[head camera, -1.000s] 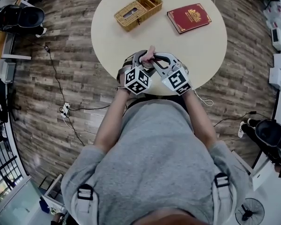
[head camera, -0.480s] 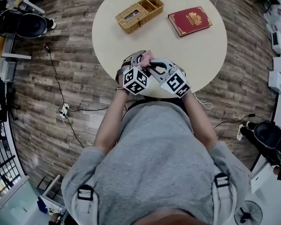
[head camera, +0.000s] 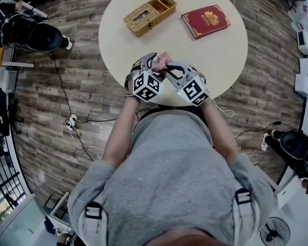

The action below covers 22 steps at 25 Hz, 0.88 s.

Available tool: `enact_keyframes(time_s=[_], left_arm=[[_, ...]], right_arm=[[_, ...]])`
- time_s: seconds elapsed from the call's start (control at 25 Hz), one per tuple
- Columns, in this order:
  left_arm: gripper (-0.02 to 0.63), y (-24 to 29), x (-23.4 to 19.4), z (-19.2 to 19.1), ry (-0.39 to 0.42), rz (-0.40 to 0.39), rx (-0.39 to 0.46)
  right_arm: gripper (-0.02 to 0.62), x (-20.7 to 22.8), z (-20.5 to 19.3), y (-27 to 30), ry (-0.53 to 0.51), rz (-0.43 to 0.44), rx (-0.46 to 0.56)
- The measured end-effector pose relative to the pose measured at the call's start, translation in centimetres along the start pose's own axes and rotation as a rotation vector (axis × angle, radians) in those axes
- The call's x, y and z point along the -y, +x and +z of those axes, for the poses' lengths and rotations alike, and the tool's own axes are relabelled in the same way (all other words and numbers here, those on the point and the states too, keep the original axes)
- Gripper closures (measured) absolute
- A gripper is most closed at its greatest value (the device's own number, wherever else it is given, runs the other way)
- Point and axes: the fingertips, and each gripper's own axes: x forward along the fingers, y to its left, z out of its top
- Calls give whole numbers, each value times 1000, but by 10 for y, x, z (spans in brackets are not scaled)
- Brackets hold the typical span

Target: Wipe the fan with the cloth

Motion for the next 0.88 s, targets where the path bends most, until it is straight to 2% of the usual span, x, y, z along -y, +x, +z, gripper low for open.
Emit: enact_keyframes(time_s=[0.12,0.28,0.56,0.88], left_arm=[[224,1,-2,2,16,7,-13],[224,-1,-2,3,37,6,-23],[224,3,17,10,75,-66,-9],[223,8,22,6,76,-74,-18]], right_arm=[[552,4,5,4,-40,-19,-3],[552,1,10,10,-55,14,4],[552,-3,18,19,-107,83,8],[552,-18,7,15,-40,181,-9]])
